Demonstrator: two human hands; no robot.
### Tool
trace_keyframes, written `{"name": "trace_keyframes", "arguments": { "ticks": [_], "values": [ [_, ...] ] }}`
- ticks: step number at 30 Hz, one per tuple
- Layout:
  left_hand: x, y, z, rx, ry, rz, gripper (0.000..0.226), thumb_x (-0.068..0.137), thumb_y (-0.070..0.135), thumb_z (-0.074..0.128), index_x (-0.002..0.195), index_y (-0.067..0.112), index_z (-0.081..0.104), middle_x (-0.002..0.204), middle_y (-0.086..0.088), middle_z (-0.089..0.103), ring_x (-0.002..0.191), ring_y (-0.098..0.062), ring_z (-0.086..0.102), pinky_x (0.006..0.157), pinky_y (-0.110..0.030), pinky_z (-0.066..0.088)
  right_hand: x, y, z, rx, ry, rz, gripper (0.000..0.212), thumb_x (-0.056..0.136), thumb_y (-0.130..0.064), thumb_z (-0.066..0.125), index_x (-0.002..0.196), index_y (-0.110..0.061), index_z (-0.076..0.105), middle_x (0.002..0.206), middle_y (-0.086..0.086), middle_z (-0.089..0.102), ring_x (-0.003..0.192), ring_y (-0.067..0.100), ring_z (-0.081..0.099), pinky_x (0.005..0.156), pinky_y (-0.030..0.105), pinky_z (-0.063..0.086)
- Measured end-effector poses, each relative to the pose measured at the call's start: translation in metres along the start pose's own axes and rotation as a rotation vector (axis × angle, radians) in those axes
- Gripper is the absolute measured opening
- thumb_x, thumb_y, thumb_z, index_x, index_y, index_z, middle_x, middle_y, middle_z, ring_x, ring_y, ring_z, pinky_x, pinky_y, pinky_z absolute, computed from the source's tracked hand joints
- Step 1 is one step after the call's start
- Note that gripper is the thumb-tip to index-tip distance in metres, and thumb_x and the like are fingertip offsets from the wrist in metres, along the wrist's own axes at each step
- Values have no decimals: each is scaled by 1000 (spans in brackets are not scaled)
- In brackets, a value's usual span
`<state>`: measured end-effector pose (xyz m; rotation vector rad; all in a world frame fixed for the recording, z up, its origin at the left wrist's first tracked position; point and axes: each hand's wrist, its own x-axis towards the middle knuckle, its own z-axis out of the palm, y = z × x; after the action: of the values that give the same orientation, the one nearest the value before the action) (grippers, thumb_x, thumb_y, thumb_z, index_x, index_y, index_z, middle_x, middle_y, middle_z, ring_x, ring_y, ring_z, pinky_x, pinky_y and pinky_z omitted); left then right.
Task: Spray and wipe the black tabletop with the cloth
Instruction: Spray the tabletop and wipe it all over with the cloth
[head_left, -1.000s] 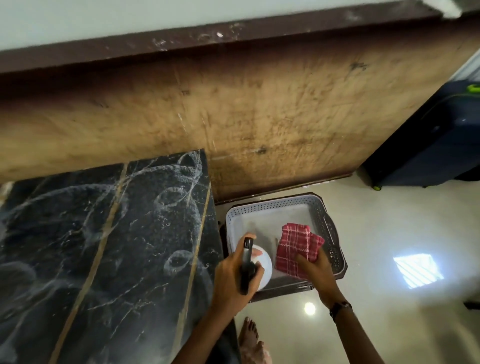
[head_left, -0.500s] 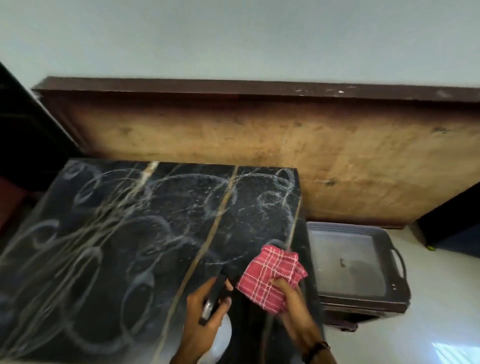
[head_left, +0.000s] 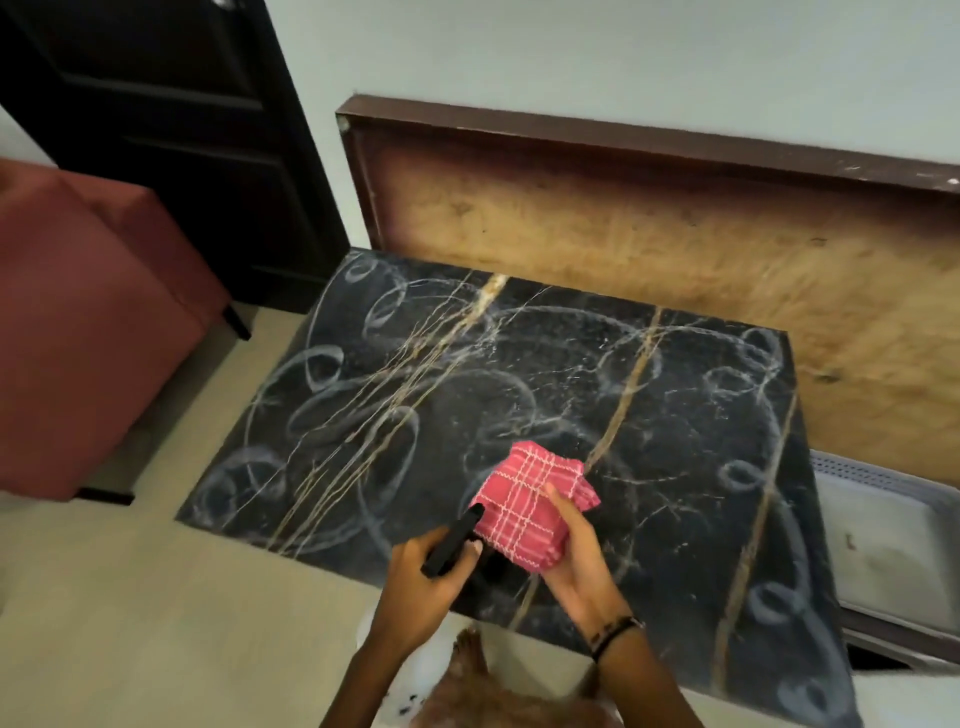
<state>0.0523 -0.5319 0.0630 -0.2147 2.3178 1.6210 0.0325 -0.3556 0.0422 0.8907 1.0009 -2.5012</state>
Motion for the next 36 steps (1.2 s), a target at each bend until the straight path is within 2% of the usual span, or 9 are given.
{"name": "trace_keyframes", "arguments": {
  "ticks": [3,6,8,10,14,17,21,31,36],
  "values": [
    [-2,-6,-12,-10,23,-19,36,82,28,71,65,-1,59,53,-17,43,50,-19,41,51,-27,32,3,11,20,14,-46,-25,48,95,-36,52,135,-10,50,129,16,61,119,32,58,103,52,42],
    [-3,-7,-17,26,41,-27,36,78,36,74,56,13,57,50,-11,45,45,-19,39,50,-29,33,1,19,36,16,-75,-31,46,96,-40,46,129,-8,54,122,17,65,112,30,63,91,45,52],
    [-1,-5,-20,33,73,-74,40,73,45,75,62,8,64,58,-21,58,51,-33,53,52,-37,43,1,23,43,-7,-93,-21,46,96,-42,45,126,-9,56,118,16,67,107,29,65,89,44,53],
    [1,-5,-24,19,108,-115,45,70,48,76,65,3,67,64,-22,66,58,-32,63,60,-42,51,2,27,47,-33,-105,-11,47,96,-43,45,126,-9,57,118,17,67,108,30,65,94,47,49],
    [0,-4,-32,-11,135,-166,39,70,45,77,56,11,64,51,-8,61,45,-13,58,56,-32,49,7,34,54,-45,-126,-6,48,96,-45,45,126,-10,57,120,17,66,110,31,64,97,49,47],
    [1,-5,-40,-56,126,-196,32,70,43,78,59,15,65,57,-11,67,50,-16,62,58,-35,51,12,38,57,-58,-136,-10,49,95,-47,44,127,-11,56,123,17,64,114,32,62,102,51,43],
    [0,0,-51,-119,88,-224,27,71,40,77,66,16,67,63,-7,69,36,-1,52,48,-23,39,19,41,58,-70,-161,-18,56,96,-49,42,135,-10,50,128,18,61,119,33,58,106,53,40],
    [13,1,-59,-96,173,-295,38,71,44,76,64,9,64,57,-8,64,44,-13,58,49,-24,44,37,43,62,-125,-169,-31,63,89,-52,51,137,-13,47,130,17,60,118,32,59,100,52,46],
    [8,13,-69,-125,32,-241,29,76,40,73,78,12,69,74,-7,72,42,-8,50,38,-18,37,43,37,69,-158,-207,3,63,90,-54,49,135,-10,50,129,17,60,120,33,57,107,54,39]
  ]
}}
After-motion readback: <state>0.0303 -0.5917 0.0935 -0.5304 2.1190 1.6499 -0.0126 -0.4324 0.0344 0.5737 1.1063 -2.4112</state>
